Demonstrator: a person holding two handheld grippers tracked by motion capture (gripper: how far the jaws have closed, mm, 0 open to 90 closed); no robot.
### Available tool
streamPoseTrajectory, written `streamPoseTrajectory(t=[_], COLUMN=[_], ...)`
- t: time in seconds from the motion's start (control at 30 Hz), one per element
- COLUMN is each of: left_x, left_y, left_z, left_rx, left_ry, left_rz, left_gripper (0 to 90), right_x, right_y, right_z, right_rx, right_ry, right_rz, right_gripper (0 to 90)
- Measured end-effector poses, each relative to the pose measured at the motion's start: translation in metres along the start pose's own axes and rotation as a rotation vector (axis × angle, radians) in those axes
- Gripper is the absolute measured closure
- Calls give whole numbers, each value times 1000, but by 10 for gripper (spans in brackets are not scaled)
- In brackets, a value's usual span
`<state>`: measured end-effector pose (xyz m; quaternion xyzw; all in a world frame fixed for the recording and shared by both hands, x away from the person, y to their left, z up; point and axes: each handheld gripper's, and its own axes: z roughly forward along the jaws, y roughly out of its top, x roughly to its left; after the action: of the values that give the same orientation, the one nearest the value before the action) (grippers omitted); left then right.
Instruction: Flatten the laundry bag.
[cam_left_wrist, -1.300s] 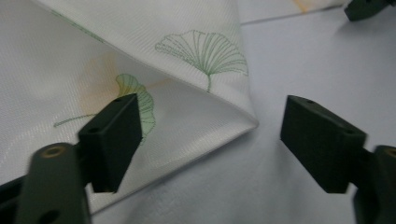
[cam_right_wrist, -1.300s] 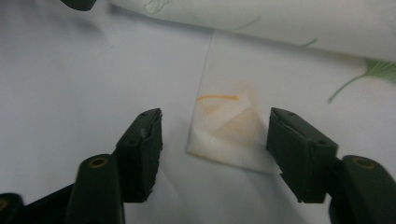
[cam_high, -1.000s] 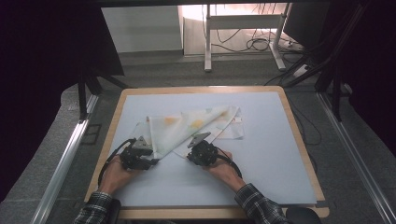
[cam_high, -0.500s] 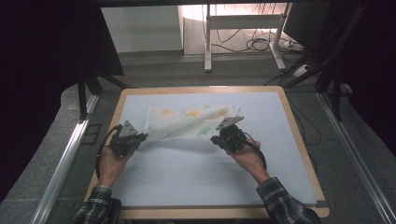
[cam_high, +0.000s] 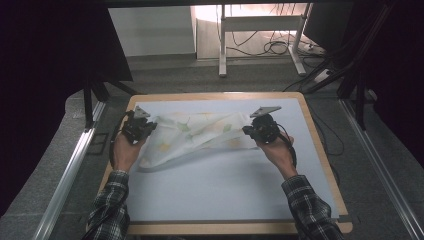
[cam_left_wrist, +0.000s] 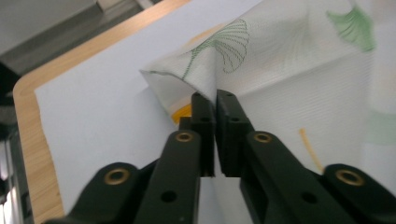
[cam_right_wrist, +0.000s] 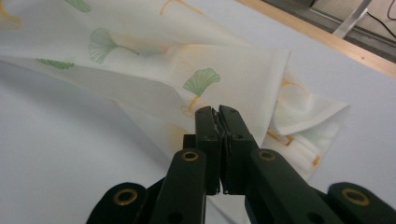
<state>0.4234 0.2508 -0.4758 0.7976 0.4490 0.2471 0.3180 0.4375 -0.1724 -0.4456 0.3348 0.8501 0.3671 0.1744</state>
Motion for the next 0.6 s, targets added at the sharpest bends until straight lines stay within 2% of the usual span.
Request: streamPoseTrajectory(t=[0.03,0.07,0.1,0.13,0.2,0.23,0.3,0.33,0.37,0.4,0.43,0.5,0.57,0.6], left_x=[0,-2,-5,-5,-11,-11,-15,-19,-19,-21,-21,-27,-30,-37], left_y=[2,4,6,6,5,5,3,0,0,-4,-4,-9,-11,-16], left_z=[0,-2,-8,-8,-17,-17,-26,-36,-36,-46,-46,-60,-62,-63], left_rx=[-5,-26,-64,-64,-99,-99,-115,-139,-139,-159,-159,-183,-186,-189], left_ry=[-10,-17,-63,-63,-88,-88,-120,-131,-131,-158,-158,-189,-201,-290], left_rz=[-11,-24,-44,-44,-55,-55,-63,-67,-67,-72,-72,-57,-49,-29], left_gripper=[628,628,496,460,400,378,354,323,301,274,265,252,243,242], right_x=[-6,-6,-10,-12,-15,-15,-18,-19,-19,-21,-21,-23,-24,-25], right_y=[4,4,8,10,13,13,16,17,17,18,18,19,19,20], right_z=[2,2,3,4,7,7,10,13,13,15,16,18,18,19], right_rx=[-5,-5,-6,-4,-1,-1,3,4,4,9,9,9,9,6], right_ry=[-5,-5,-8,-10,-13,-13,-14,-13,-13,-13,-12,-11,-11,-11], right_rz=[14,14,23,29,36,36,45,53,53,59,64,74,77,85], right_gripper=[873,873,873,873,873,873,874,874,874,874,874,874,874,874])
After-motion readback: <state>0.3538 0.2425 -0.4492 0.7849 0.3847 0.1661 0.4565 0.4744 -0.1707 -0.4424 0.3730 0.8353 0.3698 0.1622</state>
